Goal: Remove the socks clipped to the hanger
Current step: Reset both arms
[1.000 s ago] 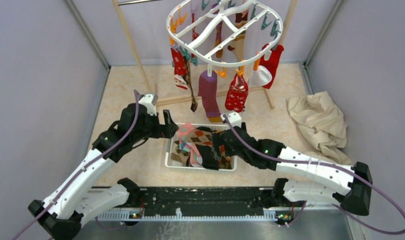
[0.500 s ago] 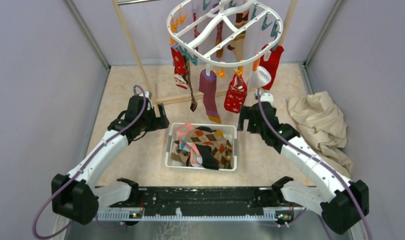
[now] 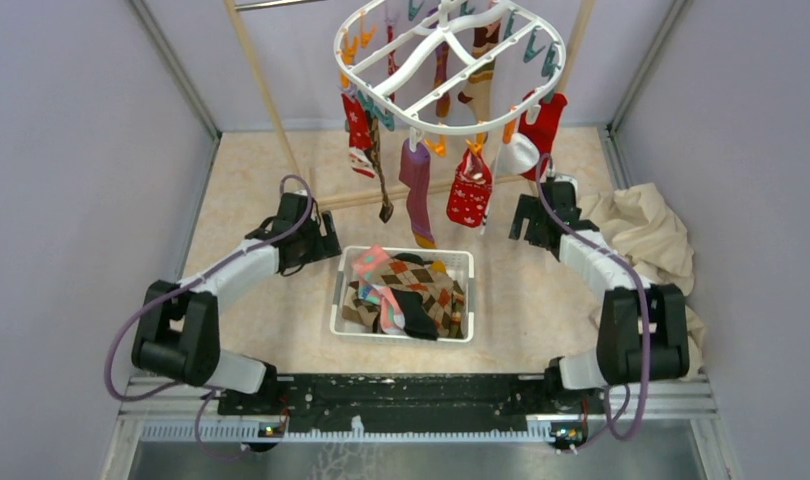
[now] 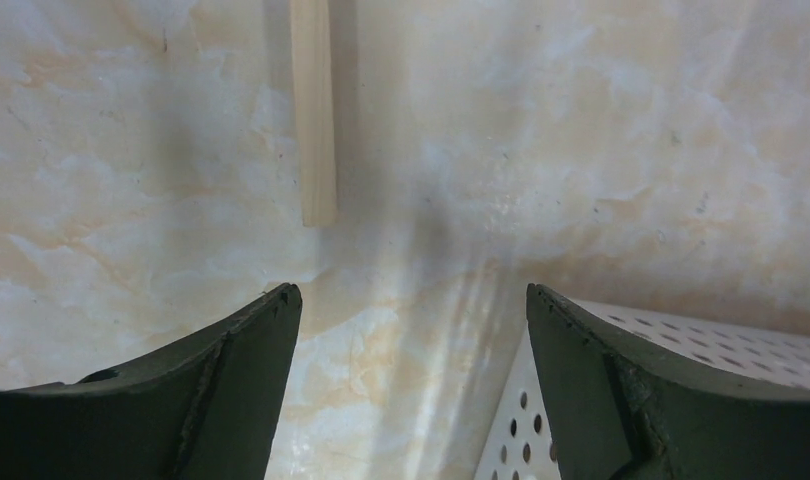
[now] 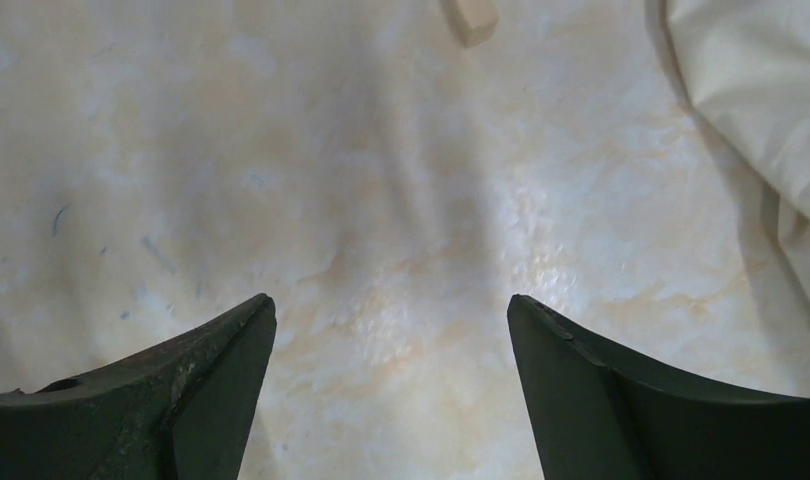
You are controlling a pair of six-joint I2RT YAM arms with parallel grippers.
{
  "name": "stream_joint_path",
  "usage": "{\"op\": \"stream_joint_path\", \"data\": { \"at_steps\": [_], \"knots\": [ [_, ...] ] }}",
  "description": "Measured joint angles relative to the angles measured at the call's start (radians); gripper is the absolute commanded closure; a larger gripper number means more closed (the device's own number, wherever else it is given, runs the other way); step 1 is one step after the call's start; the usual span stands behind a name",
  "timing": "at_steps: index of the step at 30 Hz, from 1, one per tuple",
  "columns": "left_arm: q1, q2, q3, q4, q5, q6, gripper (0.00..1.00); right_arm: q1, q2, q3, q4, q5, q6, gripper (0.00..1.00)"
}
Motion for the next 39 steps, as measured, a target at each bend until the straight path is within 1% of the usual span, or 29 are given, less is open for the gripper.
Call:
{"op": "stream_joint_path", "data": {
  "at_steps": [3,5,6,8,10,14,19,23,31,33,39],
  "knots": [
    [0.003,0.053,0.0,0.025,-0.014,-0.021,0.14,-0.059,0.085,0.022,0.051,-0.013,-0.026,0.16],
    [0.008,0.078,0.0,0.042,-0.019,-0.031,0.18,-0.084,0.127,0.041,0.081,-0.011,-0.042,0.16],
    [0.009,0.09,0.0,0.051,-0.021,-0.039,0.21,-0.092,0.145,0.053,0.093,-0.008,-0.049,0.16],
    [0.012,0.113,0.0,0.066,-0.023,-0.047,0.31,-0.097,0.185,0.087,0.118,-0.008,-0.065,0.18],
    [0.019,0.134,0.0,0.079,-0.022,-0.053,0.37,-0.098,0.221,0.121,0.143,-0.013,-0.081,0.19],
    [0.048,0.162,0.006,0.105,-0.018,-0.064,0.43,-0.099,0.315,0.2,0.193,-0.024,-0.111,0.19],
    [0.101,0.201,0.034,0.138,0.003,-0.071,0.48,-0.111,0.367,0.217,0.214,-0.032,-0.128,0.2],
    [0.132,0.245,0.075,0.158,0.018,-0.074,0.49,-0.138,0.376,0.217,0.214,-0.045,-0.128,0.21],
    [0.149,0.333,0.184,0.139,0.011,-0.068,0.49,-0.148,0.376,0.217,0.233,-0.056,-0.127,0.22],
    [0.154,0.346,0.201,0.136,0.008,-0.065,0.49,-0.148,0.376,0.217,0.237,-0.064,-0.127,0.24],
    [0.159,0.36,0.22,0.133,0.004,-0.057,0.42,-0.148,0.395,0.221,0.253,-0.085,-0.117,0.32]
  ]
}}
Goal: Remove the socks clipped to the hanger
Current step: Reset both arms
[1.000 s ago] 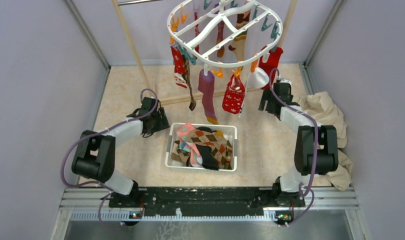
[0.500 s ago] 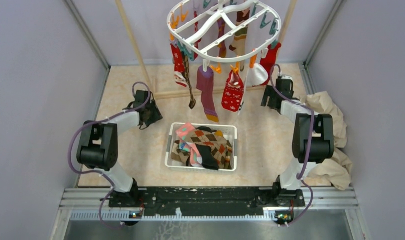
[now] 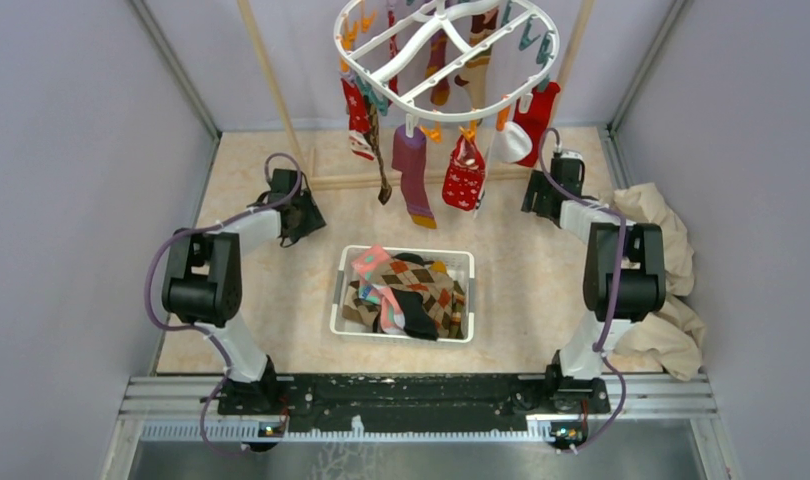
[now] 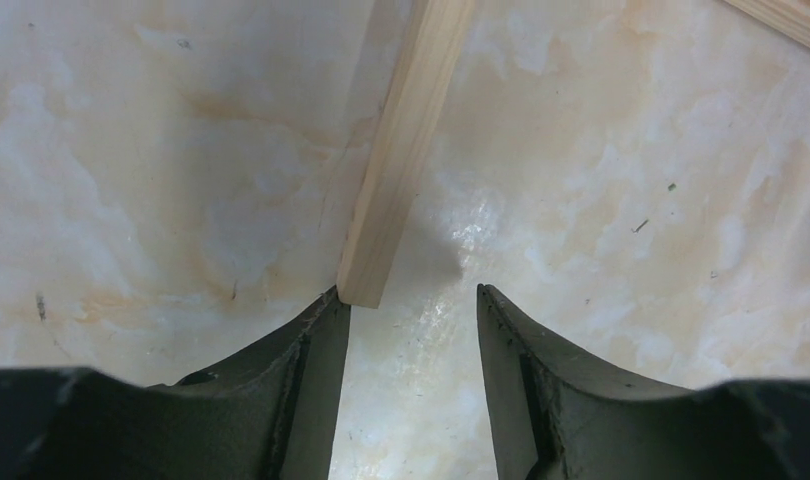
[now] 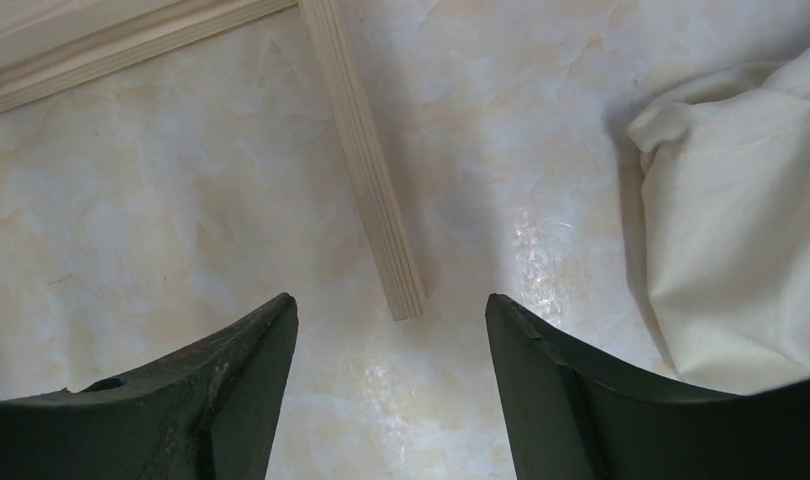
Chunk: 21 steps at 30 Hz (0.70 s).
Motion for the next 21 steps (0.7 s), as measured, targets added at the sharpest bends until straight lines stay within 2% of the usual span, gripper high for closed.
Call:
{"op": "stream_joint_path", "data": {
  "at_steps": [7,13,19,20,21],
  "knots": [
    [0.0,0.007,0.014,-0.006,0.0,0.013,0.33,0.0,0.036,0.002,-0.009,-0.005,0.006,0.41],
    [0.001,0.005,0.019,-0.019,-0.006,0.02,0.31,0.0,0.04,0.002,-0.006,-0.005,0.011,0.41],
    [0.001,-0.011,0.032,-0.047,-0.006,0.023,0.22,0.0,0.042,-0.002,-0.006,-0.005,0.026,0.29],
    [0.001,-0.024,0.032,-0.057,-0.006,0.024,0.19,0.0,0.036,-0.011,-0.003,-0.003,0.029,0.27],
    [0.001,-0.04,0.031,-0.065,-0.006,0.024,0.09,0.0,0.023,-0.025,-0.004,0.001,0.033,0.25]
  ]
}}
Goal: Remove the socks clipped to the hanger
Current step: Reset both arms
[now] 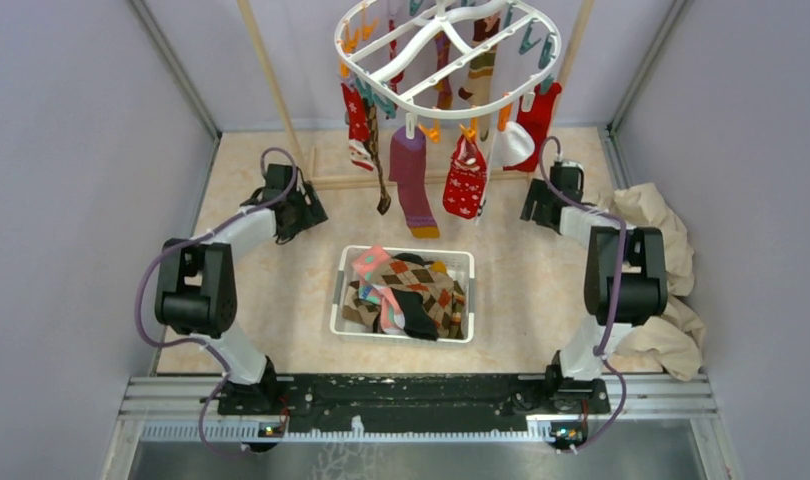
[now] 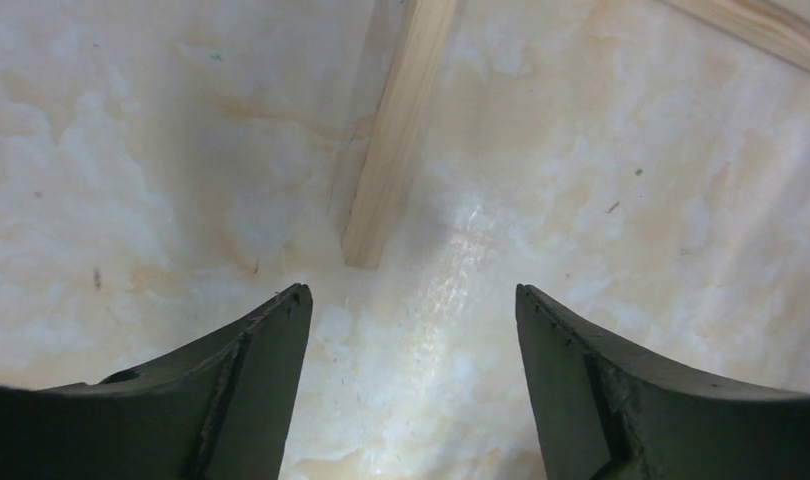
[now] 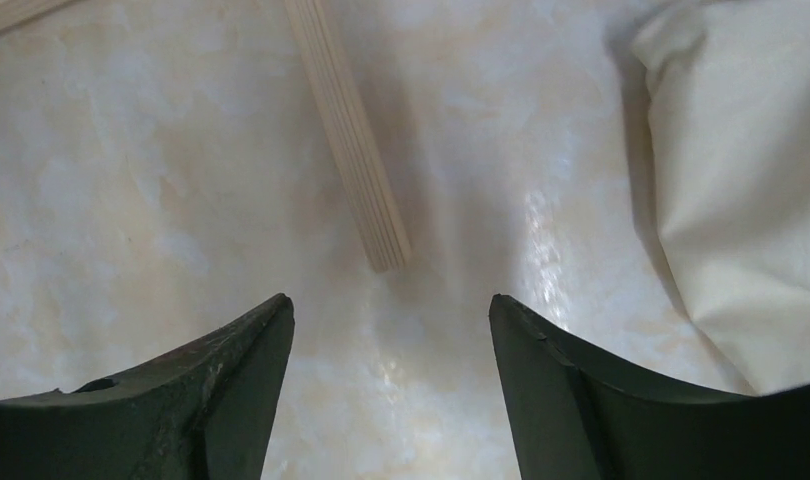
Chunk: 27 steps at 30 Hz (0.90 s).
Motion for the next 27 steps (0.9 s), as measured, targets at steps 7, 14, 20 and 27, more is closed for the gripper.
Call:
{"op": "stream_joint_path", "data": {
  "at_steps": [7,14,20,27],
  "knots": [
    [0.0,-0.189,-0.054,-0.041,-0.003,0.014,0.01,0.001,-0.206,-0.108,-0.044,0.032,0.029,0.02],
    [0.0,-0.376,-0.153,-0.054,-0.003,0.024,0.01,0.005,-0.503,-0.23,-0.003,0.043,0.039,0.01],
    [-0.001,-0.524,-0.234,-0.002,0.012,0.029,0.01,0.01,-0.808,-0.467,0.129,0.043,-0.002,0.01],
    [-0.002,-0.728,-0.457,0.254,0.071,0.115,0.01,0.01,-0.908,-0.544,0.257,0.047,-0.019,0.02]
  ]
}}
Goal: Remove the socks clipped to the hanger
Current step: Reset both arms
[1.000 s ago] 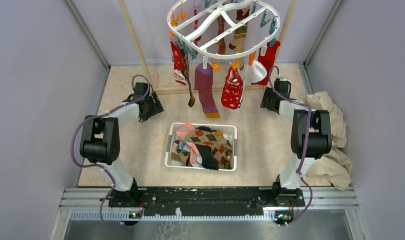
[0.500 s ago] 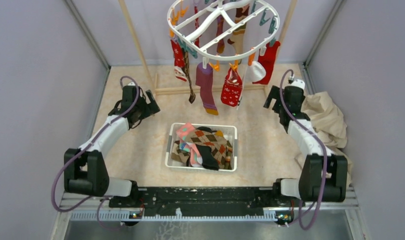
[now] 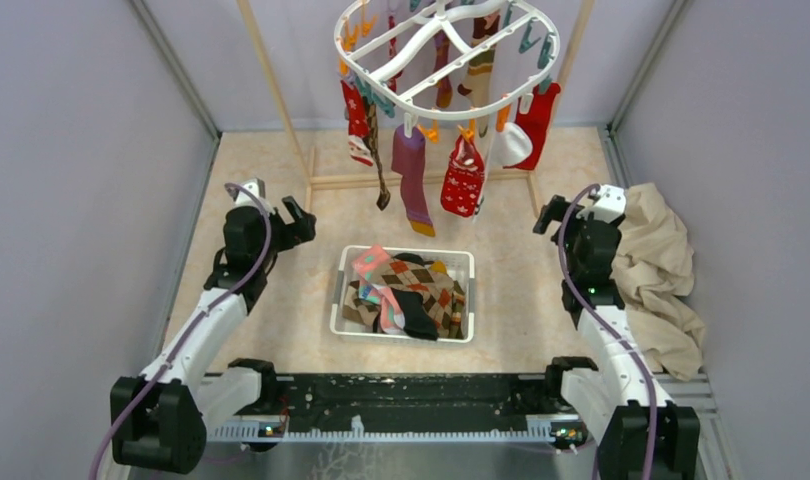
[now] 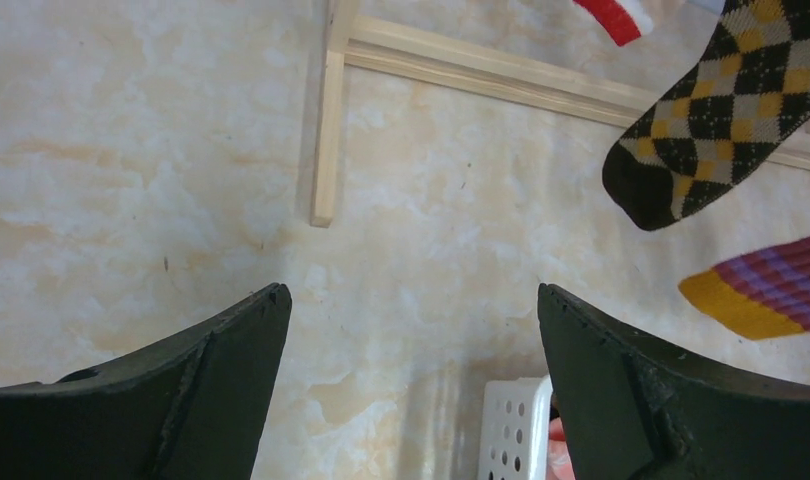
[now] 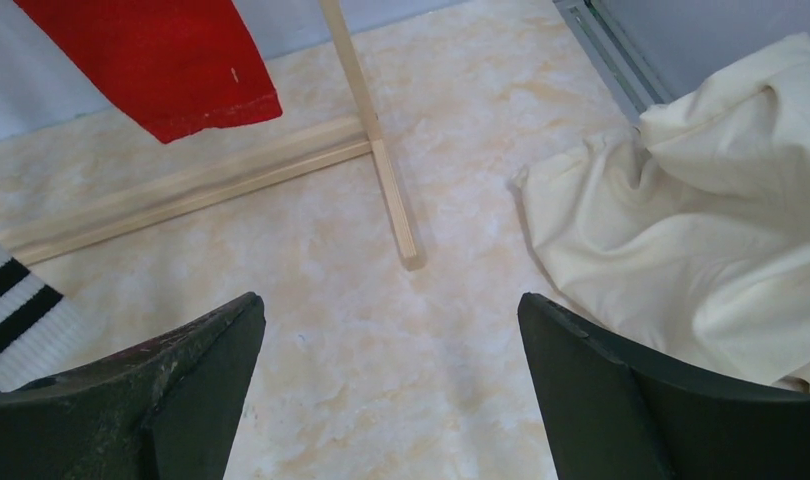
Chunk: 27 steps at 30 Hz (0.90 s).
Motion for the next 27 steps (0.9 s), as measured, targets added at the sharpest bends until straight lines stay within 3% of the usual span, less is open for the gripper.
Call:
{"op": "stream_joint_path", "data": {
  "at_steps": [15,27],
  "knots": [
    [0.0,0.202,-0.165,0.408,-0.081,0.22,0.01,0.035,0.108,-0.2,0.344,0.038,-0.026,0.01],
    [0.029,0.351,-0.321,0.753,-0.08,0.278,0.01,0.035,0.264,-0.297,0.598,0.113,-0.078,0.01]
  ]
}}
